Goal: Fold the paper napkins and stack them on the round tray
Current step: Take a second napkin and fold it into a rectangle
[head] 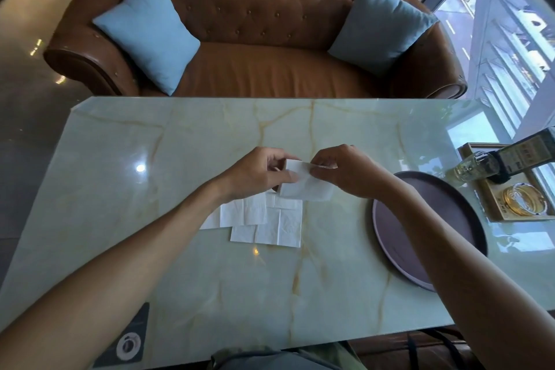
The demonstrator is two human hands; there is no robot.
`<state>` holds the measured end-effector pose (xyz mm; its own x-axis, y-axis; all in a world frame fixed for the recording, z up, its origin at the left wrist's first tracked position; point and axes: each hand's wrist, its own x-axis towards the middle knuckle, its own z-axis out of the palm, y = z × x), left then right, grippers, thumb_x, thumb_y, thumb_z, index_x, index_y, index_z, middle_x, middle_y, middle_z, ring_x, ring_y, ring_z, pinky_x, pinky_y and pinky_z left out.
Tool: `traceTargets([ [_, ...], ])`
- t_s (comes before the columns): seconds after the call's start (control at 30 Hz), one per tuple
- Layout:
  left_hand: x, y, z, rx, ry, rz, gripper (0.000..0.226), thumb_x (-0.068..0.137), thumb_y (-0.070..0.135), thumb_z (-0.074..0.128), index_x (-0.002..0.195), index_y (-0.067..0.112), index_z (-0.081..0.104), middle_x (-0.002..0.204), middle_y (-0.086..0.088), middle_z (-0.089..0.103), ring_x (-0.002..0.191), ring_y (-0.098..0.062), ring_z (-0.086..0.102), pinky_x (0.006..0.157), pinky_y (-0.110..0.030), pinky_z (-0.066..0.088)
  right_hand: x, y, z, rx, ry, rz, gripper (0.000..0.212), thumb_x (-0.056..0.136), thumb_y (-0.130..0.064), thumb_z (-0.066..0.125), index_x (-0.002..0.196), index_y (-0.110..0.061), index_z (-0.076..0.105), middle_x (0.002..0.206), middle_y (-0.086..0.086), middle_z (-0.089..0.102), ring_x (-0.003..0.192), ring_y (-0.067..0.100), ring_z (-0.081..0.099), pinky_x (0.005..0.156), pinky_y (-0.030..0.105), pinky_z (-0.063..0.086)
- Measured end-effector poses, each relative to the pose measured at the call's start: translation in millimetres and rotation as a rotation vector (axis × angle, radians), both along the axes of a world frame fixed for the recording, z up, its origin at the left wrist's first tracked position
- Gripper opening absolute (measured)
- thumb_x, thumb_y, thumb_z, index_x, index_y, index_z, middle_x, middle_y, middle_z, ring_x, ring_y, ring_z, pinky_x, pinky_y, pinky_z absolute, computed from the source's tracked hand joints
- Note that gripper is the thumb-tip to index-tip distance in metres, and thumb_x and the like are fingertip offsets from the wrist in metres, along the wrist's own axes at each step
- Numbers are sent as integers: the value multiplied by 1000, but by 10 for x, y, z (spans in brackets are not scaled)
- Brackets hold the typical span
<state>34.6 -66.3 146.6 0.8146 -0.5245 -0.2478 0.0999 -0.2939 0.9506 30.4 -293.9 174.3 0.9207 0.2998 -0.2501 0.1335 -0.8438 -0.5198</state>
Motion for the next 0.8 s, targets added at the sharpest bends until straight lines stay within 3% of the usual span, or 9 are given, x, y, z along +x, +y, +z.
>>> traceTargets([
  [0.17,24,-36,-21,161,-215,73,23,99,35,64,100,18,79,84,-3,78,72,-13,70,68,-33,55,30,13,57,41,-5,17,18,97,-33,64,97,-21,78,83,-12,69,77,8,63,63,6,40],
  [0.3,51,24,-20,50,-104,87,23,100,27,64,106,10,79,95,-5,81,90,-24,77,87,-41,60,19,-87,93,101,42,-29,16,96,-34,65,94,-25,79,81,-17,71,81,5,67,72,16,48],
  [0.43,76,82,10,-68,17,135,21,100,20,64,105,4,77,100,-16,79,90,-27,76,88,-43,60,15,-399,32,245,81,-117,12,94,-21,70,86,-24,79,83,-7,79,81,5,73,80,25,54],
  [0.5,89,101,24,-121,71,134,20,100,19,63,105,4,77,100,-15,79,89,-23,75,87,-39,60,-27,-505,-39,317,81,-219,10,93,-20,71,96,-19,81,92,-5,80,90,6,74,88,27,55],
  [0.6,115,91,53,-161,110,80,18,100,18,63,101,6,76,95,-11,76,88,-23,72,88,-42,57,-143,-419,-169,623,241,-336,39,89,-37,74,123,-20,71,120,-5,74,116,7,66,103,28,48],
  [0.67,123,63,75,-182,128,58,19,100,18,62,101,5,76,94,-10,74,88,-23,70,89,-40,57,-171,-295,-275,773,320,-362,49,85,-43,76,127,-19,68,124,0,72,122,15,64,105,33,48],
  [0.8,110,14,15,-150,191,135,24,102,20,60,115,3,71,102,-11,76,90,-21,72,83,-33,59,-182,-67,-355,925,349,-378,24,95,-18,66,113,-4,74,114,14,75,106,24,70,98,42,52],
])
